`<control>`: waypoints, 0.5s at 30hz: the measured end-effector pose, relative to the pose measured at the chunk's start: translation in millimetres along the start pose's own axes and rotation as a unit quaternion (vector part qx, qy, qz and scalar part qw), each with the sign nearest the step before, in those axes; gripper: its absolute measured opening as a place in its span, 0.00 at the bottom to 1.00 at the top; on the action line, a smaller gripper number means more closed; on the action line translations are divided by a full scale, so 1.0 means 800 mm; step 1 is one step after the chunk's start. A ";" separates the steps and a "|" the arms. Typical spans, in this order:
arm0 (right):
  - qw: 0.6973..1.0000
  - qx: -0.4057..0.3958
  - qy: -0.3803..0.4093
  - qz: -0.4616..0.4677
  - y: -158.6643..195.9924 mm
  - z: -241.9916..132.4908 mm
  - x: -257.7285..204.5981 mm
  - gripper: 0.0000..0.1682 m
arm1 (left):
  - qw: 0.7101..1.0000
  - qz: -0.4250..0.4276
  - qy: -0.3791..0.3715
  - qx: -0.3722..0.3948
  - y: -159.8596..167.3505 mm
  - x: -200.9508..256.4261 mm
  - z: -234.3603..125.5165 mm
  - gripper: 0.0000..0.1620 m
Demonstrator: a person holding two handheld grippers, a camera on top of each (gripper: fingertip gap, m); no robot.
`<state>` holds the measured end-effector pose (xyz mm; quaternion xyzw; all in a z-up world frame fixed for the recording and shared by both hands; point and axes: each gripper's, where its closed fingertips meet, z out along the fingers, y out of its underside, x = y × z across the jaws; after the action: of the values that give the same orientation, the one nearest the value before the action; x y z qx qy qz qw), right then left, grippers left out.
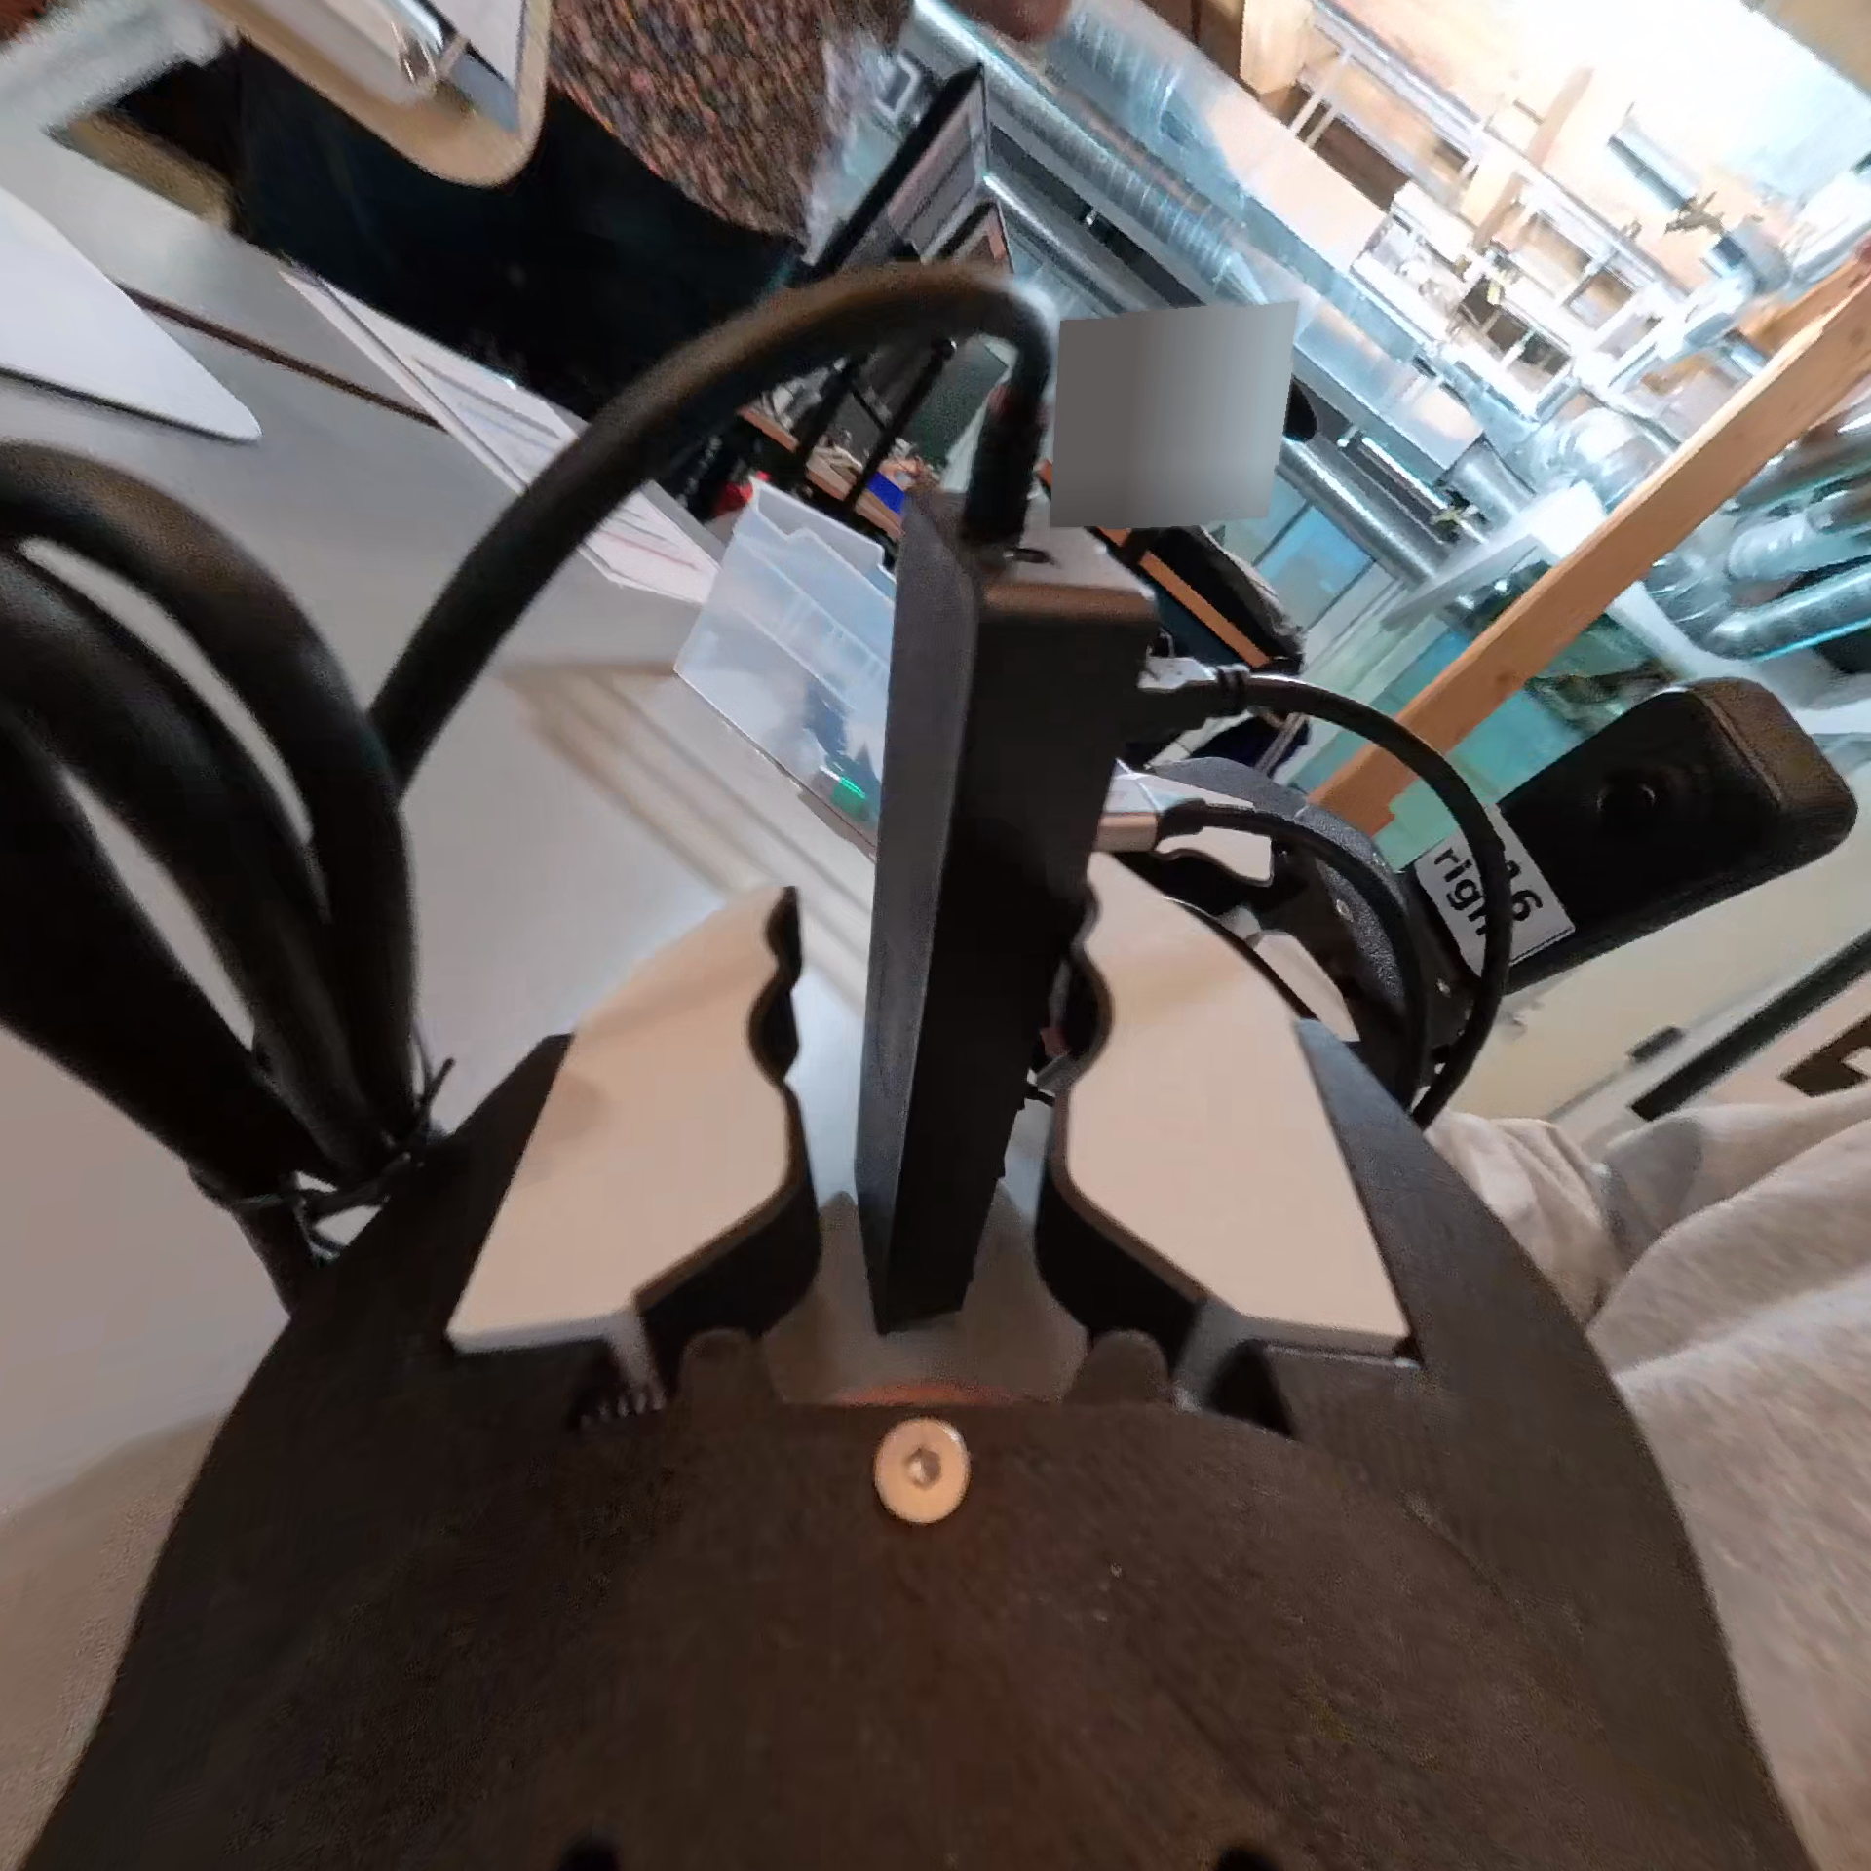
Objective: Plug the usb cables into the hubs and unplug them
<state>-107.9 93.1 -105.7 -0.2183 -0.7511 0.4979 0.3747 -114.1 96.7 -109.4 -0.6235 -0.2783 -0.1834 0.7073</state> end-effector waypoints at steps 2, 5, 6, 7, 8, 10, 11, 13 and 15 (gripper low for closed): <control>1.000 -0.003 0.007 -0.001 0.000 0.000 -0.001 0.11 | 0.999 -0.019 0.028 -0.002 0.002 0.007 0.001 0.25; 1.000 -0.003 0.001 0.016 0.002 -0.001 0.000 0.12 | 1.000 -0.007 0.027 -0.011 0.006 0.008 0.003 0.21; 1.000 -0.003 -0.001 0.022 0.003 -0.001 0.001 0.12 | 1.000 -0.003 0.022 -0.014 0.007 0.006 0.003 0.21; 1.000 -0.002 -0.002 0.028 0.004 -0.001 0.001 0.12 | 1.000 -0.001 0.020 -0.014 0.007 0.005 0.003 0.20; 0.999 0.001 -0.003 0.033 0.004 0.000 0.001 0.12 | 1.000 0.000 0.017 -0.014 0.006 0.004 0.003 0.20; 0.999 0.009 -0.007 0.045 0.002 0.002 0.000 0.13 | 1.000 -0.004 0.006 -0.005 0.003 -0.001 0.002 0.18; 0.999 0.012 -0.006 0.051 0.002 0.003 0.000 0.12 | 1.000 -0.012 -0.003 0.002 0.000 -0.006 0.000 0.16; 0.999 0.012 0.003 0.051 0.003 0.003 0.003 0.14 | 0.999 -0.038 -0.017 0.014 -0.004 -0.018 -0.004 0.16; 0.999 0.008 0.004 0.042 0.006 0.003 0.004 0.14 | 0.997 -0.065 -0.027 0.020 -0.006 -0.028 -0.006 0.16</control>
<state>-111.8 95.8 -109.3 -0.2490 -0.7356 0.5183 0.3582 -133.5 89.2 -119.7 -0.5946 -0.3412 -0.2064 0.6982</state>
